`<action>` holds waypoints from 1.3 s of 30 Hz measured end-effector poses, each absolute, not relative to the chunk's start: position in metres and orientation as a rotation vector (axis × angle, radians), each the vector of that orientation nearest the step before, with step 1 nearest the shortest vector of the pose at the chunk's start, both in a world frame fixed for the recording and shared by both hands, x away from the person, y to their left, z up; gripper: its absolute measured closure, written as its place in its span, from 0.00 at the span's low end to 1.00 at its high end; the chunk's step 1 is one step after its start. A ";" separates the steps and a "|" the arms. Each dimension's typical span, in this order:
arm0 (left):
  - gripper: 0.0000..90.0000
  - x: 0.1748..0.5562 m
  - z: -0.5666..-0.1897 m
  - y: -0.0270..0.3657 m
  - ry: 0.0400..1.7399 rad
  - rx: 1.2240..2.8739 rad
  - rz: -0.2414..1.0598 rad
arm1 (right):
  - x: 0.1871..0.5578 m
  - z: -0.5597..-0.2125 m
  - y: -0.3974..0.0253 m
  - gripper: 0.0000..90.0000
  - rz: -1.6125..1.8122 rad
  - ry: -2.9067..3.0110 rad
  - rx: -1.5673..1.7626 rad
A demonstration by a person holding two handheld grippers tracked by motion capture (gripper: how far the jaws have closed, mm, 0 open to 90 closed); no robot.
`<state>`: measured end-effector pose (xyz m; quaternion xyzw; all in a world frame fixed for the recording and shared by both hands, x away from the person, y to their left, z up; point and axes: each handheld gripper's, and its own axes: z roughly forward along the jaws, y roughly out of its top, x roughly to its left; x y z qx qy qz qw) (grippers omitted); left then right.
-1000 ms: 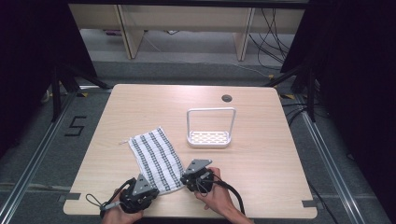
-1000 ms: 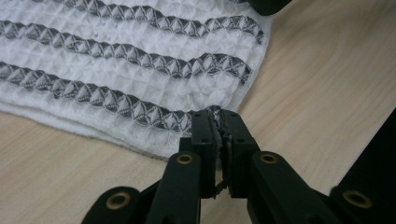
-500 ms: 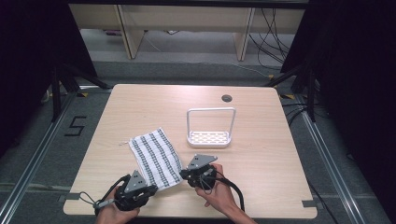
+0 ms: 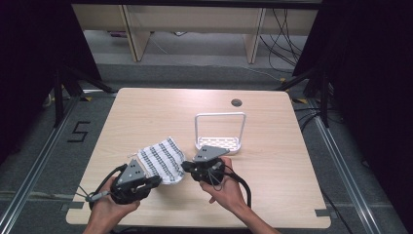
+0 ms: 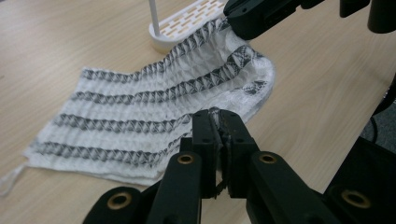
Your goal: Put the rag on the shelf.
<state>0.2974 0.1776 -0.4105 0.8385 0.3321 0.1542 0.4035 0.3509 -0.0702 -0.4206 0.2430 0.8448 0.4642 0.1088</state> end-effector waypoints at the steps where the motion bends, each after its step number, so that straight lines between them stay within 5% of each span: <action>1: 0.95 0.300 -0.406 0.178 0.840 2.111 0.376 | 0.354 -0.413 -0.070 0.96 1.375 2.463 0.725; 22: 0.95 0.323 -0.294 0.181 0.785 2.001 0.325 | 0.364 -0.311 -0.086 0.96 1.494 2.424 0.747; 39: 0.95 0.348 -0.262 0.132 0.703 1.984 0.286 | 0.349 -0.267 -0.144 0.96 1.502 2.305 0.818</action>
